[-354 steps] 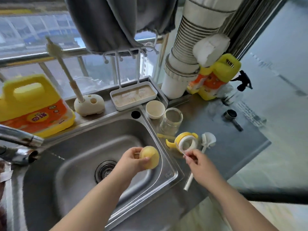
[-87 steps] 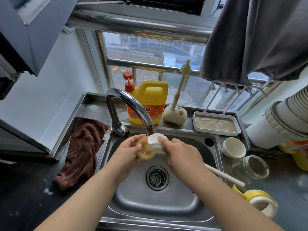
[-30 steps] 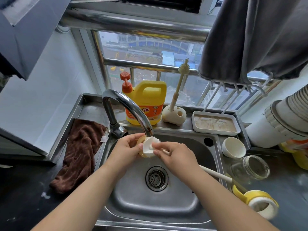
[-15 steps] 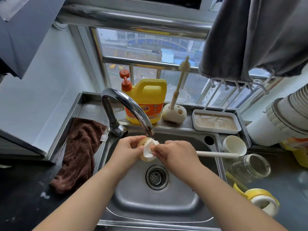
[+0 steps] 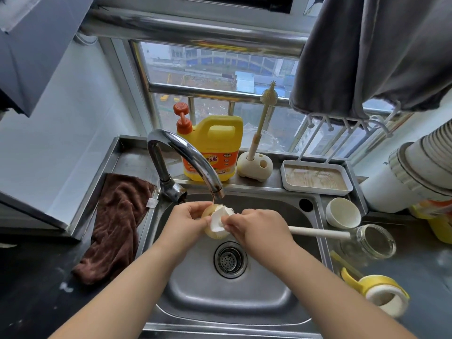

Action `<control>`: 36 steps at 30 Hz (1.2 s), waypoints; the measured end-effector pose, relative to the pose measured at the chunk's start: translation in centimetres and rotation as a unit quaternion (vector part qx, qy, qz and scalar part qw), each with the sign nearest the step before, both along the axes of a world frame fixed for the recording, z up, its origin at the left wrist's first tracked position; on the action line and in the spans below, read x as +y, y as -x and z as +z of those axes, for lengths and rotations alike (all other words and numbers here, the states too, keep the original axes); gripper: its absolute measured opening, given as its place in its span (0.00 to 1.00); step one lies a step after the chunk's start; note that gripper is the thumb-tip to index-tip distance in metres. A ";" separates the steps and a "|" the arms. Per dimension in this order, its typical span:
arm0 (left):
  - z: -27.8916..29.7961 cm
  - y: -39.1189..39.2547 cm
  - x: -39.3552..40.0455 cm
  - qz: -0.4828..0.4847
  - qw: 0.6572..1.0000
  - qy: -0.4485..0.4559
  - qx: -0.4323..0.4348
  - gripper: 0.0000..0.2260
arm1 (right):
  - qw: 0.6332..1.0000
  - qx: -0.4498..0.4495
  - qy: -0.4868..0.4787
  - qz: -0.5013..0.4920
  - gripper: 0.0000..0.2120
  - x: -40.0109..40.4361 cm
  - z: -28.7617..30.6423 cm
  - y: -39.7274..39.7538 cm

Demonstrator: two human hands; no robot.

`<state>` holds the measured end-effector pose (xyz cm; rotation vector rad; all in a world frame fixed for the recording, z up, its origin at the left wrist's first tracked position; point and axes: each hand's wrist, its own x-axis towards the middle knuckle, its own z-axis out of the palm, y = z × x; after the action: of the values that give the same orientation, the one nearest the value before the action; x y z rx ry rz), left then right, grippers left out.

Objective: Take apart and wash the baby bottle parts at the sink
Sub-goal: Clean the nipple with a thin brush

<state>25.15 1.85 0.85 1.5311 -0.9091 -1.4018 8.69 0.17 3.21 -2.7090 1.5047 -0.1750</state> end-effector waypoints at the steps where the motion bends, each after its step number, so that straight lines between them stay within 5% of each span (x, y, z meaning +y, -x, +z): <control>1: -0.2 0.0 0.1 -0.002 1.000 -0.010 -0.002 0.13 | 1.000 -0.004 0.011 0.022 0.12 -0.2 -0.2 0.5; 5: -1.1 -0.2 0.3 -0.006 0.999 -0.031 -0.022 0.13 | 0.998 -0.018 -0.029 0.053 0.09 -0.4 0.6 2.3; 10: -1.5 -0.1 0.0 0.020 0.998 -0.048 -0.018 0.11 | 0.987 -0.041 -0.108 -0.111 0.15 0.7 0.7 5.0; 17: -4.1 2.2 1.1 0.022 0.981 -0.191 0.010 0.09 | 0.965 -0.054 -0.159 -0.200 0.15 3.2 0.2 7.1; 24: -2.8 5.1 1.7 -0.128 0.968 0.035 -0.213 0.11 | 0.883 -0.230 -0.289 -0.289 0.23 3.5 -0.2 7.4; 31: -1.6 6.7 2.6 -0.163 0.942 0.220 -0.196 0.14 | 0.751 -0.402 -0.408 -0.328 0.15 2.0 -1.2 7.4; 36: -1.8 6.8 2.4 -0.145 0.937 0.246 -0.200 0.16 | 0.716 -0.452 -0.457 -0.275 0.24 0.8 -1.1 8.0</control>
<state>18.38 4.23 -0.92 1.3419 -1.6541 -0.9503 0.69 0.98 2.07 -1.0537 1.3907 -0.5031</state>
